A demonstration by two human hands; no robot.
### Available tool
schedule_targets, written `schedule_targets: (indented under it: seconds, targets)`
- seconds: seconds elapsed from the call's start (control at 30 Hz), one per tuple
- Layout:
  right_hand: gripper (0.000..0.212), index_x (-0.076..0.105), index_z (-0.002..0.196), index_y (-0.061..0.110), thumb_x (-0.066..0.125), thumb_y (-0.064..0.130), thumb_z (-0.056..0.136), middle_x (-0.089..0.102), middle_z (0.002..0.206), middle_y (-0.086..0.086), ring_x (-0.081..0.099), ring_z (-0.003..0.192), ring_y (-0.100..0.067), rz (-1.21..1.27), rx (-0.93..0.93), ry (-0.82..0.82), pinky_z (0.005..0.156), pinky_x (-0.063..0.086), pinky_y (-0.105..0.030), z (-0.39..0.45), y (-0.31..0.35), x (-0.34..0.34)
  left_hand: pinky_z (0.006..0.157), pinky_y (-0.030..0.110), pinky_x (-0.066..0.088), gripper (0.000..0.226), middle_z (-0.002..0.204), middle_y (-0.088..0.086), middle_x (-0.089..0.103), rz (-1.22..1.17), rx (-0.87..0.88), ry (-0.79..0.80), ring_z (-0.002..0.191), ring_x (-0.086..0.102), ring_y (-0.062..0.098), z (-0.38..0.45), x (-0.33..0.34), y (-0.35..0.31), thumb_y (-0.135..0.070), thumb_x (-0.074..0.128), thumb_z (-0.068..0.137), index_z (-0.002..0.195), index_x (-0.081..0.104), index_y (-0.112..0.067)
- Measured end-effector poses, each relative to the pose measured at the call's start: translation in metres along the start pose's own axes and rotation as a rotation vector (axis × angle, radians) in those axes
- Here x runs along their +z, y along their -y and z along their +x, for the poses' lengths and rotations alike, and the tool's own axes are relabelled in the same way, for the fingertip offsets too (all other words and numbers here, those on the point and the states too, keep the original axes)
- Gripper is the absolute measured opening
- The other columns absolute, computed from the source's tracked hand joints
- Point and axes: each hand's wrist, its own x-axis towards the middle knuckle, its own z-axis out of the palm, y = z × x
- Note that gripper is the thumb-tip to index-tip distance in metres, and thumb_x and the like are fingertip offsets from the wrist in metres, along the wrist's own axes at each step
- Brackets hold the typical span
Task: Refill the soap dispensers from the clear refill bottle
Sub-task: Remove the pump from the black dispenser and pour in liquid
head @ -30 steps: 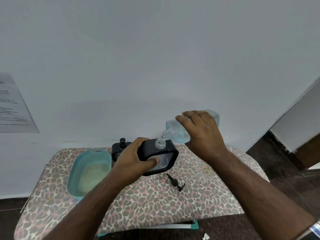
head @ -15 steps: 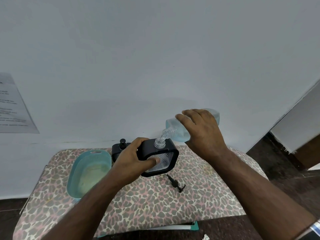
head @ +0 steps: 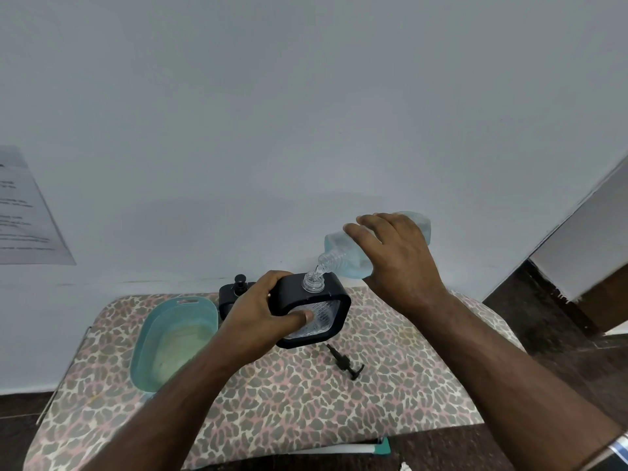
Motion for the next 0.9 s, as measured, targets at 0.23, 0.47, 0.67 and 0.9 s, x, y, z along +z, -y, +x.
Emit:
schedule_targets:
  seconds: [0.23,0.47,0.67,0.9]
  targets:
    - [0.062,0.055,0.128,0.02,0.083,0.011,0.074,0.066,0.128,-0.013,0.061,0.117,-0.035,-0.008,-0.005,-0.001,0.1,0.045,-0.055,-0.0006,-0.0012,-0.0018,0.087,0.038,0.064,0.047,0.105,-0.008,0.075,0.0,0.002,0.004,0.094,0.074,0.005,-0.0009,0.0014,-0.0003,-0.021,0.087,0.079,0.114,0.061,-0.039]
    - [0.062,0.055,0.129,0.019,0.082,0.011,0.074,0.066,0.128,-0.013,0.06,0.118,-0.036,-0.019,-0.01,-0.006,0.1,0.045,-0.055,-0.0027,-0.0035,-0.0038,0.089,0.043,0.064,0.048,0.105,-0.008,0.075,-0.008,0.003,0.014,0.095,0.074,0.007,-0.0023,0.0017,0.0002,-0.023,0.087,0.078,0.113,0.062,-0.041]
    - [0.06,0.058,0.127,0.018,0.08,0.006,0.072,0.066,0.127,-0.013,0.06,0.116,-0.036,-0.022,-0.005,-0.02,0.099,0.045,-0.053,-0.0032,-0.0038,-0.0064,0.091,0.047,0.063,0.049,0.106,-0.009,0.076,-0.037,0.001,0.023,0.097,0.075,0.01,-0.0018,0.003,0.0012,-0.037,0.085,0.068,0.111,0.063,-0.044]
    - [0.067,0.057,0.128,0.019,0.085,0.009,0.068,0.066,0.128,-0.014,0.06,0.117,-0.037,-0.022,-0.005,0.007,0.099,0.045,-0.054,-0.0031,-0.0037,-0.0088,0.089,0.045,0.064,0.048,0.105,-0.009,0.076,-0.033,-0.003,0.028,0.096,0.075,0.008,-0.0015,0.0037,0.001,-0.033,0.085,0.071,0.112,0.062,-0.043]
